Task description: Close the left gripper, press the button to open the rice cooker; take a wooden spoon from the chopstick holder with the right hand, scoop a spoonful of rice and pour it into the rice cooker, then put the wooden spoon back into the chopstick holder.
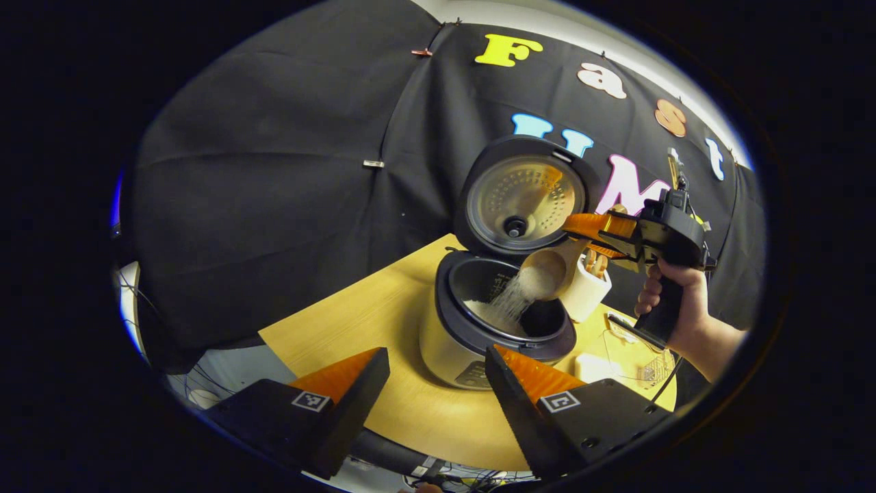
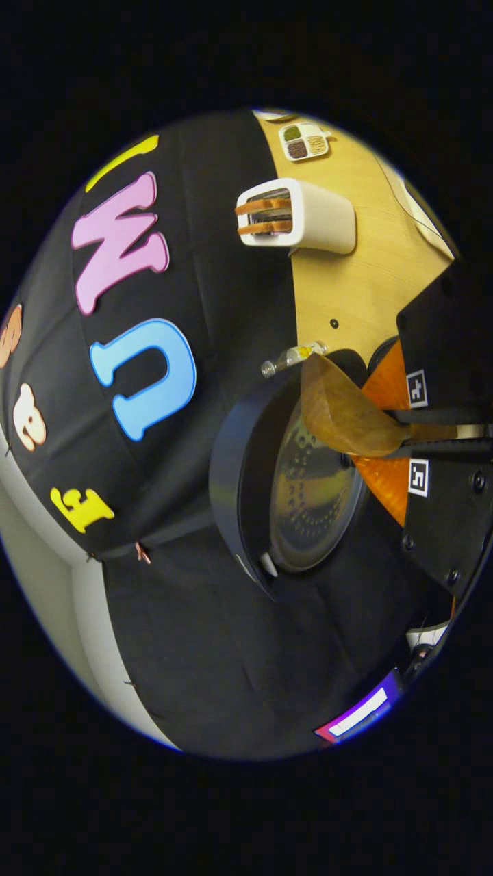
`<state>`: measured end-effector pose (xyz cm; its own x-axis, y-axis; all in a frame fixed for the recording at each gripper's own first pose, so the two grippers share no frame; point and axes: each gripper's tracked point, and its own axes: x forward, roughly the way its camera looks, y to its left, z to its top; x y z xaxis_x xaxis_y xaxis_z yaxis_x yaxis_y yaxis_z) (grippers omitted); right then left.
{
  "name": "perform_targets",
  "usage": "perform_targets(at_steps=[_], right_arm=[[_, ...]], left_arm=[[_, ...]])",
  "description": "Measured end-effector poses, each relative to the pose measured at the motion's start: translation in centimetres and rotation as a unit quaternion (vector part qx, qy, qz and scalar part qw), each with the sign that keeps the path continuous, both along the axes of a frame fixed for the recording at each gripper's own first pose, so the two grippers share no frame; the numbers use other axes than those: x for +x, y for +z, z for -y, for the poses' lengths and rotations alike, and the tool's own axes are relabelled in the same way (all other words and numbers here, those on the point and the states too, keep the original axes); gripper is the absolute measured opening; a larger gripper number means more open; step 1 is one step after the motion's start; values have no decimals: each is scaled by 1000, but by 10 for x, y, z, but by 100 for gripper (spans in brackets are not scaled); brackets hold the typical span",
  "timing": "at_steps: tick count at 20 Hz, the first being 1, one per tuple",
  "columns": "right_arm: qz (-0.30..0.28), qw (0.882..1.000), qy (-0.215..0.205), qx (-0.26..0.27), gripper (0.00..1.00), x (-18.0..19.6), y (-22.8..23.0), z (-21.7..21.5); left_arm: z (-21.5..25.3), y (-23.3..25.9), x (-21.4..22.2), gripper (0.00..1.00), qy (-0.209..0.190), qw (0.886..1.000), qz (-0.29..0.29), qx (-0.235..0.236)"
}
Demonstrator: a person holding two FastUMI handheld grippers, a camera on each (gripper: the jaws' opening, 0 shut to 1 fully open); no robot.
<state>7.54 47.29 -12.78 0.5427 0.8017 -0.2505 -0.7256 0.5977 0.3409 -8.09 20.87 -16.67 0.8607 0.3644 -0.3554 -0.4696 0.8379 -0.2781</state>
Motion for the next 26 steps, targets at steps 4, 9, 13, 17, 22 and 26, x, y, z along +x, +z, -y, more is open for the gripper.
perform_targets(at_steps=[4, 9, 13, 17, 22, 26], right_arm=[[107, 991, 60, -53, 7, -17, 3, -19], [138, 980, 124, -76, 12, -40, -16, -34], [158, 972, 149, -95, 12, -47, -29, -37], [184, 963, 164, -110, 12, -52, -33, -37], [189, 956, 186, -123, 12, -61, -40, -30], [173, 969, 151, -91, 12, -45, -18, -22]], left_arm=[[-12, -8, 1, 96, 10, 1000, -7, 10], [-21, -10, 2, 96, 23, 1000, -5, 9], [-22, -8, 2, 96, 26, 1000, -5, 14], [-22, -6, 0, 96, 24, 999, -14, 47], [-15, -3, 0, 96, 18, 999, -11, 46], [-6, 1, 2, 92, 13, 998, -11, 54]])
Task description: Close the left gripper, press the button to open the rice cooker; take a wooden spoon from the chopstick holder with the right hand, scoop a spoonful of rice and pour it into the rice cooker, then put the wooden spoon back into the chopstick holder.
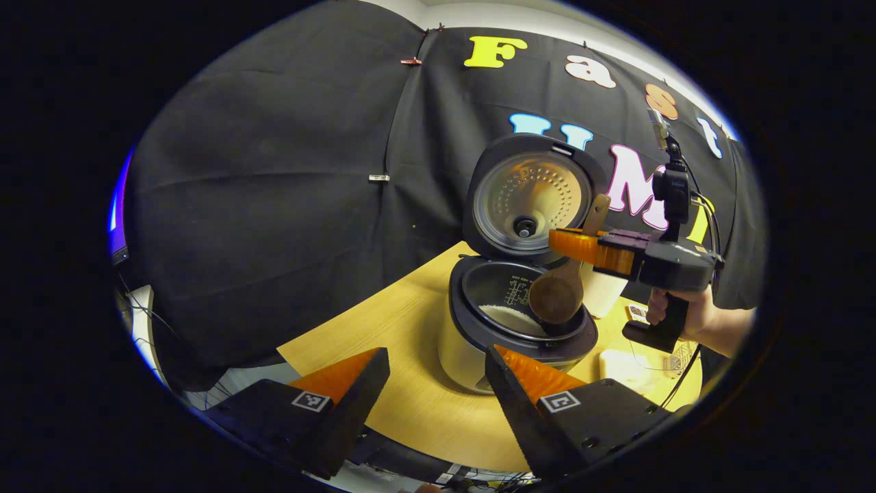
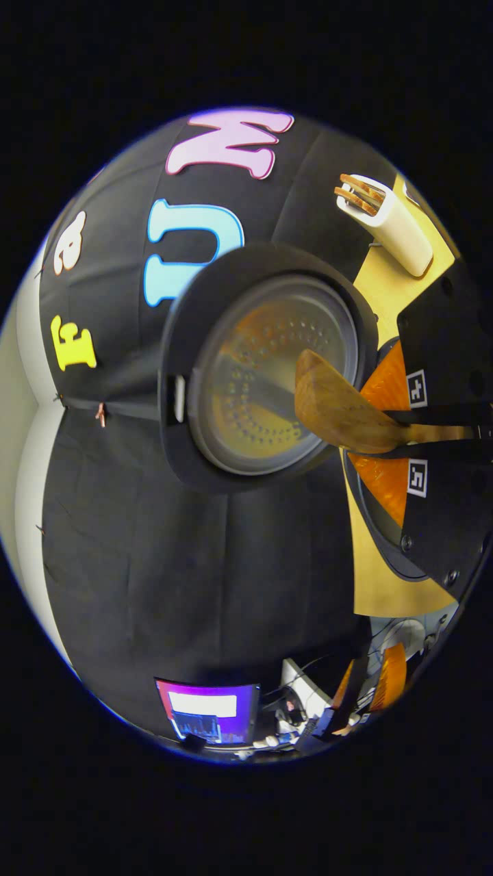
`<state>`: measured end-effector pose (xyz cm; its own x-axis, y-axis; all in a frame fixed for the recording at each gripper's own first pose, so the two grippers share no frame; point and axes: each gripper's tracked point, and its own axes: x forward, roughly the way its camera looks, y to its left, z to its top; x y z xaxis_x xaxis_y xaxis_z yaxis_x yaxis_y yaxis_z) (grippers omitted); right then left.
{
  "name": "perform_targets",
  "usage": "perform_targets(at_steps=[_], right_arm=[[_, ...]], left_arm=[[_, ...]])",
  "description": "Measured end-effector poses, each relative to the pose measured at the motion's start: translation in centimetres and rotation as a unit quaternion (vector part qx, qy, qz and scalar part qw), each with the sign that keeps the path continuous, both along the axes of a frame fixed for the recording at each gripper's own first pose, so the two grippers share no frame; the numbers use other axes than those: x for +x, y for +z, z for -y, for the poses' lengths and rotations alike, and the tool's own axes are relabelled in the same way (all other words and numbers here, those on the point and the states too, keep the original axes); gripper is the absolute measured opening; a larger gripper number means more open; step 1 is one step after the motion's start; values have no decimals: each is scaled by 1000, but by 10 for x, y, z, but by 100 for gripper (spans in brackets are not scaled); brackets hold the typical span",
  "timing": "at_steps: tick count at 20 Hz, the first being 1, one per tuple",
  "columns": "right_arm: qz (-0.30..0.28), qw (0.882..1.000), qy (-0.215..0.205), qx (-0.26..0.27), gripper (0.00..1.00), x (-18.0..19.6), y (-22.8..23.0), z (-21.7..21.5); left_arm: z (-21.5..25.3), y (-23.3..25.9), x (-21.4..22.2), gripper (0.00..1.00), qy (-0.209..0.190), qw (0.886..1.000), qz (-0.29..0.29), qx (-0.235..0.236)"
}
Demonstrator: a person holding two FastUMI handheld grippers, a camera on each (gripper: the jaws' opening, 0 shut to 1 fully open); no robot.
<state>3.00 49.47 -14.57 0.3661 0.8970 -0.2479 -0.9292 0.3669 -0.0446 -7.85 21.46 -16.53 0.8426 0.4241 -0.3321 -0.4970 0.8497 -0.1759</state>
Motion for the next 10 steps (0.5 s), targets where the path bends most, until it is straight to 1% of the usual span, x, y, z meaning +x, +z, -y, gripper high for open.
perform_targets(at_steps=[1, 5, 8, 10], right_arm=[[-14, 1000, -13, 13, 12, 6, 7, 4], [-58, 993, -78, 61, 12, 38, 36, 32], [-81, 984, -133, 91, 12, 66, 56, 73], [-89, 974, -177, 110, 12, 86, 70, 114]], left_arm=[[3, 2, 0, 95, -1, 1000, 1, 1], [17, 15, 8, 95, -12, 1000, 10, 15], [33, 26, 22, 95, -33, 999, 17, 23], [47, 35, 34, 95, -51, 998, 23, 31]])
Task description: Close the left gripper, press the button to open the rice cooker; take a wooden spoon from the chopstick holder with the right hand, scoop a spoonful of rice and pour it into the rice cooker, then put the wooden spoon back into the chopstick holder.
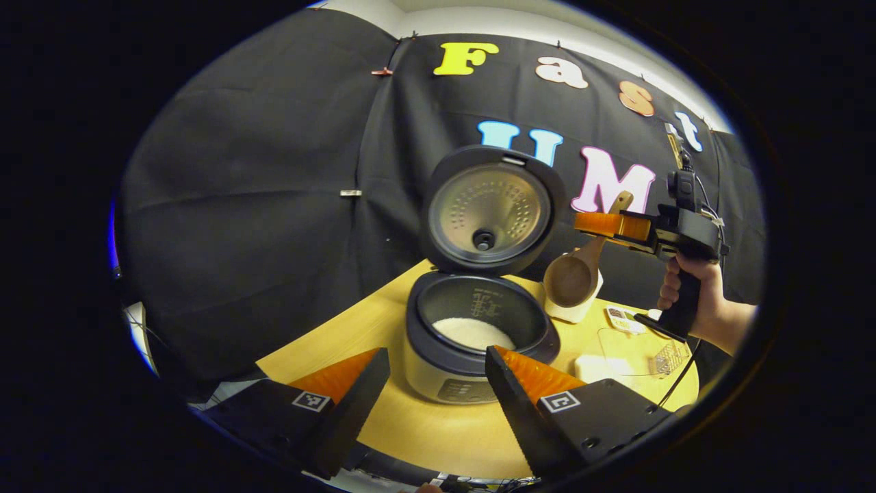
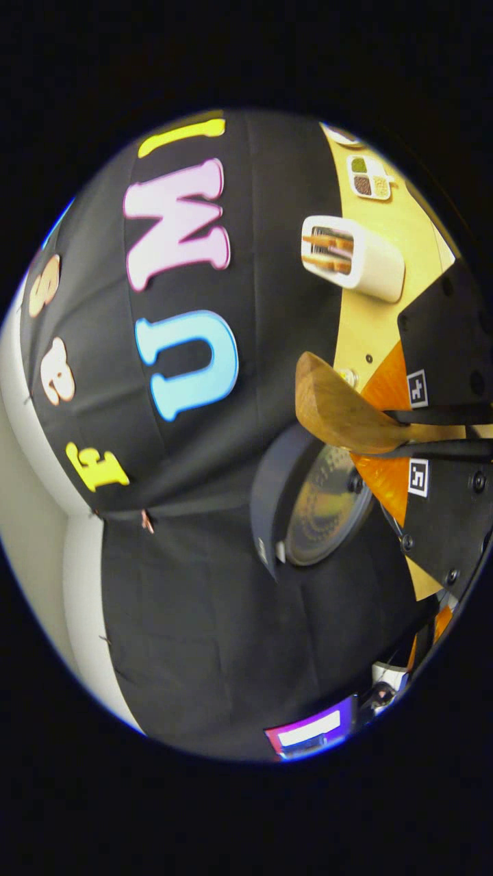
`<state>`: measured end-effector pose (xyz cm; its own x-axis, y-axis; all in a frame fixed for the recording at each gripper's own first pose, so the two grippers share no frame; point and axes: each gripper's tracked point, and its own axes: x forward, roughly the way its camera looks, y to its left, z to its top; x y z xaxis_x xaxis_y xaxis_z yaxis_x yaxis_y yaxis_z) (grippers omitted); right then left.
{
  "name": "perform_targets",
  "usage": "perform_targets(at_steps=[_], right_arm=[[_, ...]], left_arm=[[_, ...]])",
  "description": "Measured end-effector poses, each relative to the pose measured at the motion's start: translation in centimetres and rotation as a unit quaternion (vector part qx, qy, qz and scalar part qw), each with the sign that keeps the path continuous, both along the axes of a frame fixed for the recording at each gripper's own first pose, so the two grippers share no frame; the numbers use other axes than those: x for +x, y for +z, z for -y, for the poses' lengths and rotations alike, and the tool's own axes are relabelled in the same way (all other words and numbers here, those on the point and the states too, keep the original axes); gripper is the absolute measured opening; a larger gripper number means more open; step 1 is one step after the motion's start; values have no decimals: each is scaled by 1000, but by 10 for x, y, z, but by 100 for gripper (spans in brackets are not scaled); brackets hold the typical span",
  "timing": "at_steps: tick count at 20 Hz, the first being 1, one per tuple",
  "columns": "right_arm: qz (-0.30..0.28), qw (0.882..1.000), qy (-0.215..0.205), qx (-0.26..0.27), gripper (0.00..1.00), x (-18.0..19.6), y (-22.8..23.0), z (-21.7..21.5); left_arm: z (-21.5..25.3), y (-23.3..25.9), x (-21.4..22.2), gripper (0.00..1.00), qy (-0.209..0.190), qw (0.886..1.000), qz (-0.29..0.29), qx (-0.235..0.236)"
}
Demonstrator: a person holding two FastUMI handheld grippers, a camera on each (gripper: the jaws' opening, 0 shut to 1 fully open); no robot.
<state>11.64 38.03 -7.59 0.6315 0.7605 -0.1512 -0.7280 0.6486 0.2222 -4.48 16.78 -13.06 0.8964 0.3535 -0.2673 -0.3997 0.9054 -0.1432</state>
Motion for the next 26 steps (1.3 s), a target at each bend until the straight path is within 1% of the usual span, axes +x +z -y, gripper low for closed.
perform_targets(at_steps=[3, 5, 7, 9, 11, 12, 13, 16, 18, 22, 24, 26], right_arm=[[-11, 998, -60, 0, 12, 26, 11, 68], [-1, 995, -104, 5, 12, 45, 28, 118], [14, 988, -151, 4, 12, 60, 38, 168], [14, 980, -199, 8, 12, 72, 43, 222], [2, 969, -246, 13, 12, 79, 40, 275], [-3, 964, -267, 10, 12, 81, 35, 301], [-5, 958, -286, 5, 12, 84, 30, 327], [-18, 945, -326, -22, 12, 87, 7, 389], [-34, 935, -351, -33, 12, 93, -12, 424], [-59, 917, -394, -33, 12, 112, -45, 473], [-81, 904, -419, -19, 12, 124, -63, 492], [-120, 891, -437, 2, 12, 130, -88, 505]], left_arm=[[23, 14, 18, 95, -31, 999, 8, 17], [43, 21, 30, 95, -56, 998, 10, 28], [67, 26, 40, 95, -85, 996, 11, 33], [93, 29, 50, 96, -111, 993, 11, 28], [118, 33, 58, 96, -131, 991, 9, 29], [131, 36, 62, 92, -142, 989, 10, 30], [143, 37, 67, 95, -153, 988, 9, 31], [174, 39, 77, 95, -176, 984, 8, 34], [187, 35, 84, 95, -179, 983, -1, 29], [200, 51, 94, 95, -157, 987, 14, 38], [203, 55, 99, 95, -149, 988, 14, 40], [204, 55, 105, 95, -144, 989, 9, 37]])
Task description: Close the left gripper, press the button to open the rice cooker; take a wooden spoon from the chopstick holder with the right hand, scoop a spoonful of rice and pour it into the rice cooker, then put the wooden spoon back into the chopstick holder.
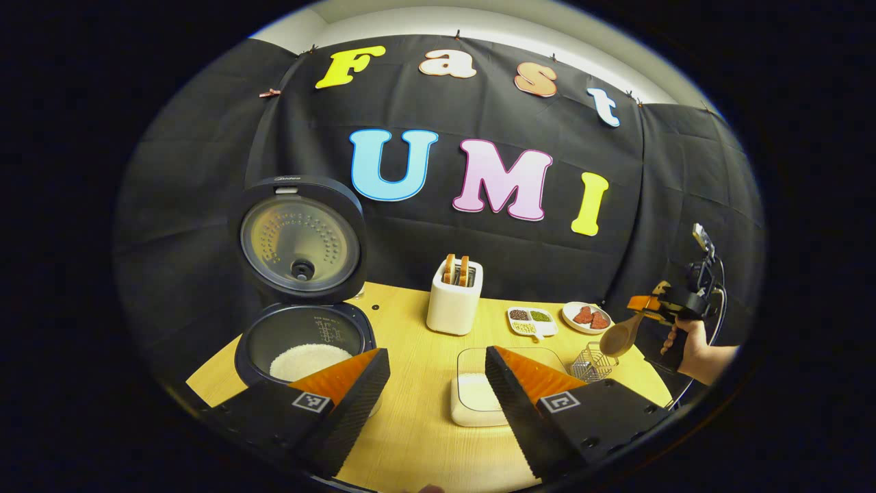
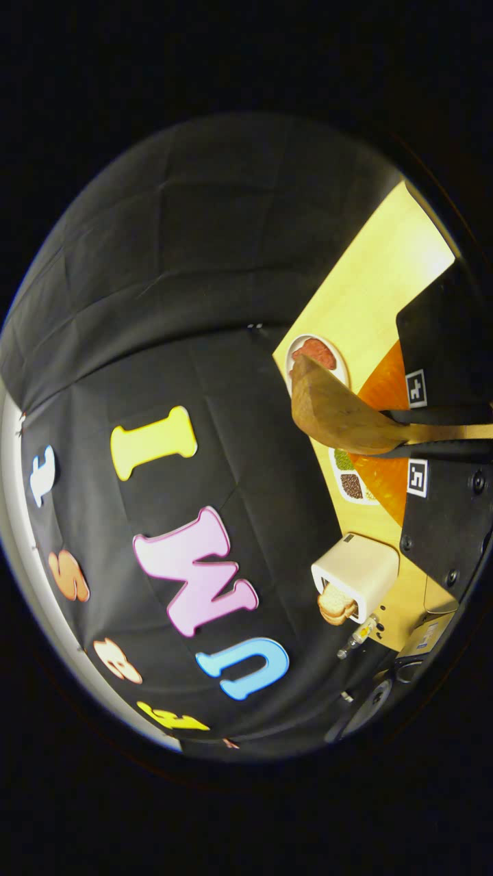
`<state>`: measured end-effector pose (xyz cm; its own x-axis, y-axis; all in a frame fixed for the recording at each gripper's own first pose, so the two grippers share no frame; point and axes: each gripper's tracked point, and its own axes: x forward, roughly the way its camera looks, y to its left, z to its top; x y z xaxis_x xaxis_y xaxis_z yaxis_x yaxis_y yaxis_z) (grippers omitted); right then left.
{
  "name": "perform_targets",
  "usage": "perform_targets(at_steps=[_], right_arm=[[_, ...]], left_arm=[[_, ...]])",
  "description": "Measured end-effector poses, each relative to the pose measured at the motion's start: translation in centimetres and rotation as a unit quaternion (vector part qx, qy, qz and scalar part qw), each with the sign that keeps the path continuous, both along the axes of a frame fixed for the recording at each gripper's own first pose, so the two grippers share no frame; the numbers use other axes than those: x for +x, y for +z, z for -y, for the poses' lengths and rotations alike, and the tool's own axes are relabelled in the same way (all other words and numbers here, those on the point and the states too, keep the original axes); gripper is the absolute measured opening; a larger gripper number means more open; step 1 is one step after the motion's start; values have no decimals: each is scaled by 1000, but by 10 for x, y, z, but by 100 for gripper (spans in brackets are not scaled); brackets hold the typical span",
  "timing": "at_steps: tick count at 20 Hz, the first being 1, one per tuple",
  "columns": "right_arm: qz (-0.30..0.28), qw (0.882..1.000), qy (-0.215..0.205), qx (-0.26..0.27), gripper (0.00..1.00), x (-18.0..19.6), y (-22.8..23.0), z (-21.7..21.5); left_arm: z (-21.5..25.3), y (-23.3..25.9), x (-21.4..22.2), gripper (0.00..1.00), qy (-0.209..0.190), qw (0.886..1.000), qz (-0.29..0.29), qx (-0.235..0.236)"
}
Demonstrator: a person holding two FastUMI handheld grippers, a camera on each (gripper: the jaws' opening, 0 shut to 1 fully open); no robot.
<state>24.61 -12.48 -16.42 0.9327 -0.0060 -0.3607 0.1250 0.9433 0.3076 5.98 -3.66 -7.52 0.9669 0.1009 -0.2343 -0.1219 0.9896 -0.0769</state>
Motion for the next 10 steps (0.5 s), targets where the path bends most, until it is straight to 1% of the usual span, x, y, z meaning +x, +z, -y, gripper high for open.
perform_targets(at_steps=[2, 5, 6, 7, 8, 10], right_arm=[[-20, 999, -19, 28, 12, 7, -22, 8], [-63, 997, -28, 43, 12, 9, -61, 8], [-74, 996, -28, 48, 13, 11, -72, 5], [-87, 994, -30, 54, 18, 11, -82, 3], [-94, 994, -33, 53, 13, 11, -89, 3], [-100, 993, -34, 50, 14, 17, -96, 2]], left_arm=[[0, -1, 3, 95, 13, 1000, -7, -10], [3, 10, 8, 95, 31, 999, 1, -19], [1, 14, 8, 95, 37, 999, 5, -17], [-2, 19, 9, 95, 44, 999, 8, -14], [-8, 24, 10, 95, 52, 999, 12, -9], [-28, 39, 11, 95, 75, 997, 27, 8]])
